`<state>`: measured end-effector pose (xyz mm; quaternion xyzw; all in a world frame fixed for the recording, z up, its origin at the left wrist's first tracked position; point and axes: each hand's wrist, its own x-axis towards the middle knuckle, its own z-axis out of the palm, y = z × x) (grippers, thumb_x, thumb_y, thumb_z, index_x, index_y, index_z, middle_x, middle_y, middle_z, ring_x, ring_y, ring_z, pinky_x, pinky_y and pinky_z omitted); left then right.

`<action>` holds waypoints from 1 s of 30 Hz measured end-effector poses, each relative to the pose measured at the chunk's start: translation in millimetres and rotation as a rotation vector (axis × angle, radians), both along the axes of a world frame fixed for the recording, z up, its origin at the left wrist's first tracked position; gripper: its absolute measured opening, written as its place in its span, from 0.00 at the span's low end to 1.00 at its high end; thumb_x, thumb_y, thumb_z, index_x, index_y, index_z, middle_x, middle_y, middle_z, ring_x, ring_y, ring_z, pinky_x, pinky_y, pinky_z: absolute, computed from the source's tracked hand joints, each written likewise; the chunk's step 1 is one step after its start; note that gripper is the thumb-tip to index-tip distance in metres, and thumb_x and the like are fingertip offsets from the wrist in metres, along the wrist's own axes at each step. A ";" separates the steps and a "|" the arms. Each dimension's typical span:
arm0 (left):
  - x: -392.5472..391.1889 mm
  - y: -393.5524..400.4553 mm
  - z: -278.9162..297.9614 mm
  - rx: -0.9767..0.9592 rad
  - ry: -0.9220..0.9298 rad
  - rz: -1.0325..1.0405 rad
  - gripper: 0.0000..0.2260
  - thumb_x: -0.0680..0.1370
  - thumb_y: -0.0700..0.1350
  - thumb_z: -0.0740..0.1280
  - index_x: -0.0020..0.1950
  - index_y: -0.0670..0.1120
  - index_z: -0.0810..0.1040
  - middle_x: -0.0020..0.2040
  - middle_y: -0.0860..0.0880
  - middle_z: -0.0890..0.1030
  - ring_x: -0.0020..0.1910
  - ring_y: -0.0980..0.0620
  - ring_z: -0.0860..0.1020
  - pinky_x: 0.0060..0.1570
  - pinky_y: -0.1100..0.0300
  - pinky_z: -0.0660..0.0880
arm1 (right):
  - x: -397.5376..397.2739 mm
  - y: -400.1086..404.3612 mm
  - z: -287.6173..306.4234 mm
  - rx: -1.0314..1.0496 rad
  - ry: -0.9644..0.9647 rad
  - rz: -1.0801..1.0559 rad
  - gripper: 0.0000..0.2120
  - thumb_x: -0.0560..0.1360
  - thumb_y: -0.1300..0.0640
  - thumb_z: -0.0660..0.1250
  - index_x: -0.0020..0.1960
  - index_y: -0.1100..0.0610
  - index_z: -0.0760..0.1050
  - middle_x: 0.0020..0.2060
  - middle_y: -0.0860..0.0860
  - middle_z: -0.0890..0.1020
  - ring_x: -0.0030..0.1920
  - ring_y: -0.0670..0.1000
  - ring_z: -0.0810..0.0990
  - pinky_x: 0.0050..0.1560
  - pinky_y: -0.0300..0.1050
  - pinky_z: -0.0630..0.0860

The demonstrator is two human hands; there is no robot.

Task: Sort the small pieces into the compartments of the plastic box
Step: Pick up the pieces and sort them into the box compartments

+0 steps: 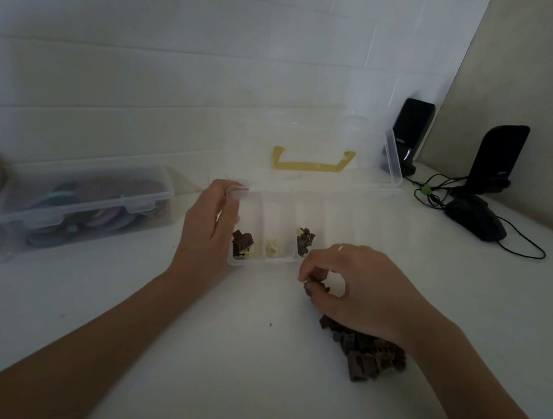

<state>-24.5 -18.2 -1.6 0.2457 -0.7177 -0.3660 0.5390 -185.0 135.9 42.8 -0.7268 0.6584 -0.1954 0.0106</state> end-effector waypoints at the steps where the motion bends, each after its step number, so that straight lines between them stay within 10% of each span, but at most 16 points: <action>1: 0.1 -0.5 -0.5 0.003 -0.005 0.005 0.08 0.81 0.50 0.55 0.52 0.57 0.74 0.51 0.61 0.78 0.51 0.53 0.78 0.55 0.45 0.78 | 1.8 0.8 0.5 -0.037 0.000 0.006 0.08 0.70 0.56 0.66 0.46 0.45 0.78 0.37 0.40 0.78 0.42 0.41 0.75 0.40 0.28 0.69; 9: 0.6 -1.1 -2.0 -0.046 -0.039 0.017 0.10 0.81 0.52 0.54 0.55 0.55 0.74 0.54 0.61 0.78 0.57 0.52 0.78 0.57 0.41 0.75 | 16.4 -1.6 -1.2 -0.110 0.121 0.036 0.17 0.71 0.57 0.61 0.58 0.49 0.75 0.35 0.45 0.78 0.29 0.45 0.74 0.28 0.40 0.69; 21: -2.0 -1.5 -5.8 -0.085 -0.074 0.031 0.13 0.82 0.49 0.54 0.58 0.48 0.74 0.57 0.56 0.77 0.60 0.52 0.76 0.59 0.42 0.74 | 22.6 -13.8 -23.3 -0.080 0.227 -0.066 0.27 0.74 0.52 0.53 0.74 0.47 0.58 0.41 0.50 0.80 0.38 0.54 0.78 0.36 0.45 0.64; 26: -2.8 -1.1 -5.2 -0.082 -0.074 0.035 0.13 0.82 0.49 0.54 0.58 0.47 0.75 0.56 0.57 0.77 0.59 0.53 0.76 0.59 0.42 0.75 | 23.1 -15.0 -20.5 -0.040 0.274 -0.140 0.32 0.76 0.50 0.51 0.77 0.51 0.44 0.32 0.47 0.68 0.29 0.50 0.64 0.31 0.44 0.57; 30: -2.4 -1.2 -5.5 -0.085 -0.071 0.029 0.12 0.82 0.49 0.54 0.57 0.48 0.74 0.56 0.58 0.77 0.59 0.53 0.76 0.58 0.42 0.75 | 21.9 -13.1 -16.7 -0.013 0.235 -0.157 0.29 0.74 0.52 0.54 0.74 0.49 0.53 0.27 0.46 0.65 0.26 0.48 0.63 0.27 0.43 0.55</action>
